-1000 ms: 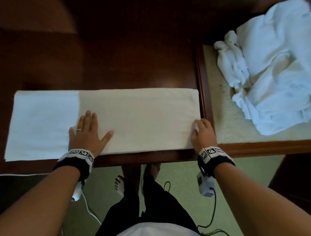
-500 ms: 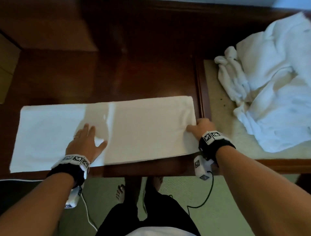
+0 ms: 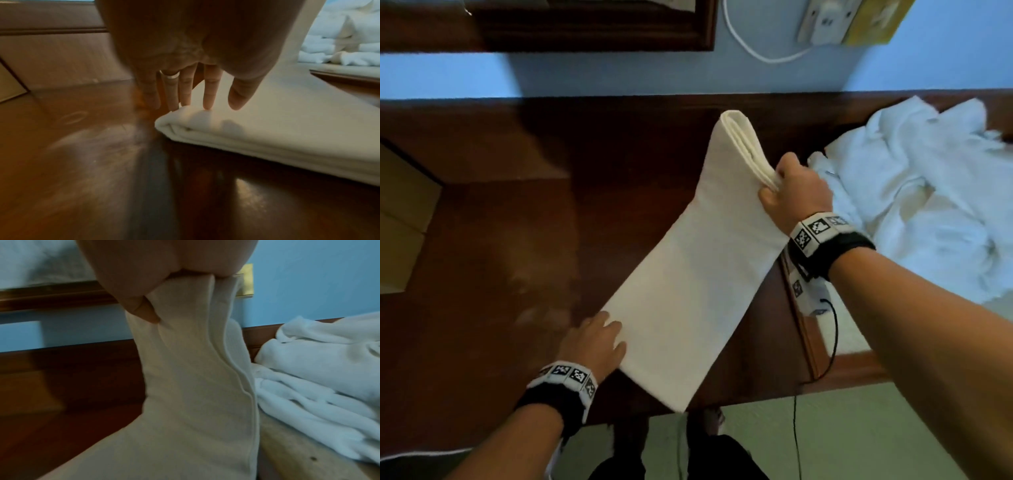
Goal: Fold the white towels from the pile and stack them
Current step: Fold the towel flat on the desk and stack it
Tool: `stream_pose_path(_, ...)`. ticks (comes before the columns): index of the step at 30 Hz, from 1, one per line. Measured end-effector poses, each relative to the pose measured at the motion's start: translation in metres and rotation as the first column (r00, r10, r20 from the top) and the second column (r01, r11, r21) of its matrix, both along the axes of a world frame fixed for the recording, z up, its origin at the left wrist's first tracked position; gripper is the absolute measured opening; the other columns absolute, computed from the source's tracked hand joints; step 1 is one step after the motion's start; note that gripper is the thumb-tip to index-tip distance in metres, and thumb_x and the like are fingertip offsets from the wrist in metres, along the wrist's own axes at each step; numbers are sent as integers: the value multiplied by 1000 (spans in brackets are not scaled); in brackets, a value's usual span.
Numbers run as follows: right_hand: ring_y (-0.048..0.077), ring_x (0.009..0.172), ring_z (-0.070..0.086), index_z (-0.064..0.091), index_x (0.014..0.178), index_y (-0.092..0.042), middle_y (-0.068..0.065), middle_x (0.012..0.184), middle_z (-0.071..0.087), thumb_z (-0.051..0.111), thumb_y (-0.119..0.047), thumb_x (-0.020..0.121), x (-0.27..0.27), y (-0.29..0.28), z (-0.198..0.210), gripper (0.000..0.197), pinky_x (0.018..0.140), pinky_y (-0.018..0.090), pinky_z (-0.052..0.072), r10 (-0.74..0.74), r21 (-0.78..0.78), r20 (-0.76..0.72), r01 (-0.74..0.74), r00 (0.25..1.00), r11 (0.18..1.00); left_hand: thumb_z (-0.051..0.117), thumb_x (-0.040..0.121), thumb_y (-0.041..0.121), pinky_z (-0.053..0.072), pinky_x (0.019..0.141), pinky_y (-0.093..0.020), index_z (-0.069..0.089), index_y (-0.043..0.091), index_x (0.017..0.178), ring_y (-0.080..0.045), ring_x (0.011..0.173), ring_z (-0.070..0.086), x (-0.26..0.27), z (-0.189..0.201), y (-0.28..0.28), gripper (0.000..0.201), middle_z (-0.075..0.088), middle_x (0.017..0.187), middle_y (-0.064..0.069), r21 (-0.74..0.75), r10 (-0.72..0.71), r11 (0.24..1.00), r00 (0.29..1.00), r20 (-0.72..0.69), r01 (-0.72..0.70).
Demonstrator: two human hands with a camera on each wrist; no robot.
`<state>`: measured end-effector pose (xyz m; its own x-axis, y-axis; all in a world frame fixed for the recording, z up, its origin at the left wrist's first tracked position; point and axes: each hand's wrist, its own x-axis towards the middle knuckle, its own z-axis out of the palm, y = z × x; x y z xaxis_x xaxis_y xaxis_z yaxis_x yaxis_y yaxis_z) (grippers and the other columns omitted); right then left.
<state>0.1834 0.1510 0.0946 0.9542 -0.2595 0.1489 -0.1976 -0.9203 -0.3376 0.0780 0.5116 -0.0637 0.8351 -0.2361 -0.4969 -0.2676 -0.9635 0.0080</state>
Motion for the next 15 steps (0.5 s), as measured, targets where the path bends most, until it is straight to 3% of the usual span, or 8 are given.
stream_pose_path(3,34,66,53,47,90,-14,2,77,48,67,-28,80,-34,45,-21,26,58,36,36,193,-13,27,-193,981,981,53,94,44,52,83,-39,65,19,104,-29,105,62,18,17,11,30,60,115,-4,-22,-96,995,993,62,98)
stream_pose_path(5,35,63,57,49,88,-14,8,82,57,73,-26,72,-63,77,-46,32,53,33,35,293,-47,33,-291,956,955,51,95,44,52,81,-38,65,21,107,-26,103,62,33,28,28,30,62,111,-2,-52,-66,996,991,120,72)
stream_pose_path(8,31,65,58,44,92,-17,6,84,57,78,-27,63,-118,127,-93,45,48,28,31,385,-50,-51,-388,921,920,59,91,37,53,78,-41,68,18,109,-31,98,63,50,35,54,28,65,106,-6,-189,-2,981,982,190,38)
stream_pose_path(11,32,76,60,45,96,-18,6,92,56,78,-25,59,-170,170,-148,50,45,34,43,361,-8,-209,-371,909,929,51,80,41,52,67,-41,67,17,104,-33,86,63,53,32,61,37,64,100,-6,-193,-213,944,940,266,268)
stream_pose_path(15,36,90,55,55,103,-12,14,112,55,62,-17,63,-208,189,-177,41,60,40,48,272,-103,-376,-332,886,938,49,72,45,50,68,-40,61,19,107,-31,88,61,36,20,41,46,60,105,-5,-144,-574,770,773,269,622)
